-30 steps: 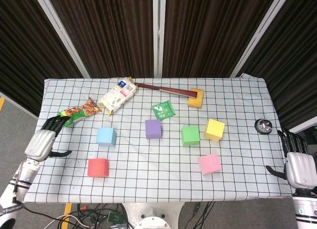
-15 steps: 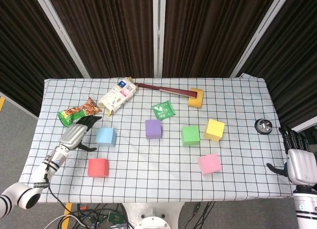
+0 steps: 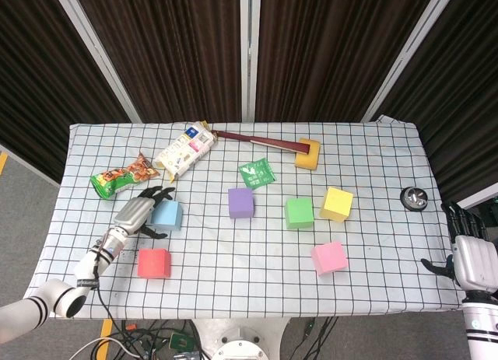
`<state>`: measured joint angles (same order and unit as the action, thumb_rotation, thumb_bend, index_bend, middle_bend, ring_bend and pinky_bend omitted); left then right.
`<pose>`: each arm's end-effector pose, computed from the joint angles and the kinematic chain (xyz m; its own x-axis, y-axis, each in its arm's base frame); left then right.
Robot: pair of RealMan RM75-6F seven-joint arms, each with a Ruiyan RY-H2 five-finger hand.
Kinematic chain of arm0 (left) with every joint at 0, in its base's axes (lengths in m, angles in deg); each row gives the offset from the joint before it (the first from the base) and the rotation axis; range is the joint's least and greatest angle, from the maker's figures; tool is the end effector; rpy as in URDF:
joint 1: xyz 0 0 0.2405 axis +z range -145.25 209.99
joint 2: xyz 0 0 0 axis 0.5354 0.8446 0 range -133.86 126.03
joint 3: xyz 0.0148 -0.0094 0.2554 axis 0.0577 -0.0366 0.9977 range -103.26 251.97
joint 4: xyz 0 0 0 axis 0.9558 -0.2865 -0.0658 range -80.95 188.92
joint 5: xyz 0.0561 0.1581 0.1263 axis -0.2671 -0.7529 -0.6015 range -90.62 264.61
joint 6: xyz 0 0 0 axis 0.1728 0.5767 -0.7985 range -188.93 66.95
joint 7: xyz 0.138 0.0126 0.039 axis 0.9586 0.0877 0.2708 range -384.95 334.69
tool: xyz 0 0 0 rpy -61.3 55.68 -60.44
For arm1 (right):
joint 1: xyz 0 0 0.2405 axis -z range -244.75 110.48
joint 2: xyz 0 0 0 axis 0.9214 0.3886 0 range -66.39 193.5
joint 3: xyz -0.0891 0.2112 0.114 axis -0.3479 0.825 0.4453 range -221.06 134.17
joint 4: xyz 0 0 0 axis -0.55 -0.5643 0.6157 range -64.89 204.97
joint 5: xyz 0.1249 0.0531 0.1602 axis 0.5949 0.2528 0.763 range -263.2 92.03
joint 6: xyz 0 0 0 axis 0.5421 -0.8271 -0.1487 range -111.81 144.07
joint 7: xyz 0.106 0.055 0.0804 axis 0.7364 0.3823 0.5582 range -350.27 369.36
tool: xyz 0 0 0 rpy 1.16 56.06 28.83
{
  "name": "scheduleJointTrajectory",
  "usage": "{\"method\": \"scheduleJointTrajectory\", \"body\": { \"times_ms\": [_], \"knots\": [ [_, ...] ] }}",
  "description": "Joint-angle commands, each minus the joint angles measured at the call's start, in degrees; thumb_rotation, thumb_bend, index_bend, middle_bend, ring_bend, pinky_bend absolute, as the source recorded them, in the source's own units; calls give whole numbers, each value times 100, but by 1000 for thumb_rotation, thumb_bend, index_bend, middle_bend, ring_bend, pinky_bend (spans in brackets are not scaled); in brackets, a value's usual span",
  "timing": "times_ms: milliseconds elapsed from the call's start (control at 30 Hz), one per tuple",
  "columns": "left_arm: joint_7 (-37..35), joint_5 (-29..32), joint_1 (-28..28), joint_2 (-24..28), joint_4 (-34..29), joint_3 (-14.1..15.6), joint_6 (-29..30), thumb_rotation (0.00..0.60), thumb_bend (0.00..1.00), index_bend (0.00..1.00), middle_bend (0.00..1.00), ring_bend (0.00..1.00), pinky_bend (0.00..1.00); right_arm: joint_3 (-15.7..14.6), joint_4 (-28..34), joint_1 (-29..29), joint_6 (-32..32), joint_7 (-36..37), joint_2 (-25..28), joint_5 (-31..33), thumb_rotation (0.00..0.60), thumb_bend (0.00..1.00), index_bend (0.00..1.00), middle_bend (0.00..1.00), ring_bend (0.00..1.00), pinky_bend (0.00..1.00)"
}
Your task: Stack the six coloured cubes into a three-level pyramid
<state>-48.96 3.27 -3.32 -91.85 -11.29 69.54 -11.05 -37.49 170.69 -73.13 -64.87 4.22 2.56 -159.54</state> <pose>-0.2501 0.3419 -0.0048 0.1936 0.4389 0.8774 0.9654 -0.2446 -0.0907 -0.3084 -0.1936 0.1698 0.3654 -0.0354 0.9302 -0.9174 0.1557 0.3663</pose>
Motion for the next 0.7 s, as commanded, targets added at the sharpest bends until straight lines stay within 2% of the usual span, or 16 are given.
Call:
{"method": "scheduleJointTrajectory", "body": {
  "times_ms": [33, 133, 300, 500, 700],
  "knots": [
    [215, 161, 3, -187, 165, -85, 87, 600, 71, 59, 288, 0, 80, 13, -58, 16, 11, 57, -14, 27, 600, 0, 0, 0, 0, 0],
    [415, 248, 21, -322, 240, -173, 270, 600, 139, 90, 356, 11, 89, 34, -132, 35, 10, 115, -25, 67, 600, 0, 0, 0, 0, 0],
    [525, 221, -56, -310, 37, -276, 447, 600, 176, 110, 422, 32, 103, 55, -204, 53, 23, 205, -38, 82, 600, 0, 0, 0, 0, 0],
    [642, 310, -295, -324, -369, -441, 319, 600, 180, 111, 439, 41, 109, 69, -244, 45, 74, 266, -60, 78, 600, 0, 0, 0, 0, 0],
    [1050, 708, -595, -707, -197, -674, 26, 600, 178, 111, 439, 42, 110, 88, -232, 39, 97, 298, -38, 62, 600, 0, 0, 0, 0, 0]
  ]
}}
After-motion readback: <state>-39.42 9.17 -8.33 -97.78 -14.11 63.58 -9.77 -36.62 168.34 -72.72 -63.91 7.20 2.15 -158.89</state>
